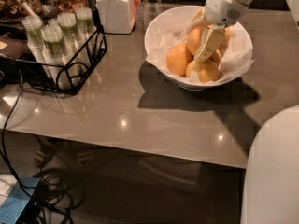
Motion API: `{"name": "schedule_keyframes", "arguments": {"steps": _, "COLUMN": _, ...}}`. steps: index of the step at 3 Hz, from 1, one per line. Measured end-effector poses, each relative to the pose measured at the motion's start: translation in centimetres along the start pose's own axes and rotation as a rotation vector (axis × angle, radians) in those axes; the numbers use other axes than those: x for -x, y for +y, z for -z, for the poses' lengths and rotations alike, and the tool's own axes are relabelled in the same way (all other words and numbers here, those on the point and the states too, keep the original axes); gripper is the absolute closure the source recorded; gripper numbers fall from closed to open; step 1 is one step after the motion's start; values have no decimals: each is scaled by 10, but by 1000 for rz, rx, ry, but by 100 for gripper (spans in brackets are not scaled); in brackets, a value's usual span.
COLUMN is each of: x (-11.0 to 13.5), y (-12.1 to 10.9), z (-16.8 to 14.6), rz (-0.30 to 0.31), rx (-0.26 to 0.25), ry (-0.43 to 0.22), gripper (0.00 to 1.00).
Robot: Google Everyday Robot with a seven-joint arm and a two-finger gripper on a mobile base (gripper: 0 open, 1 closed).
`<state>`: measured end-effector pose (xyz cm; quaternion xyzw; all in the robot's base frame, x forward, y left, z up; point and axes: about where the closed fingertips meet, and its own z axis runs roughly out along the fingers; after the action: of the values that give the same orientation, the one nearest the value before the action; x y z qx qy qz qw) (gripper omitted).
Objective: Pick orange from white bowl
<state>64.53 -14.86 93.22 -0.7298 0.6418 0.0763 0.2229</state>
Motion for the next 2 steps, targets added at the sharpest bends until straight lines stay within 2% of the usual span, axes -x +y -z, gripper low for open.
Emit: {"name": "schedule_keyframes", "arguments": {"steps": 2, "x": 0, "y": 0, "z": 0, "rz": 0, "rx": 0, "ry": 0, "gripper": 89}}
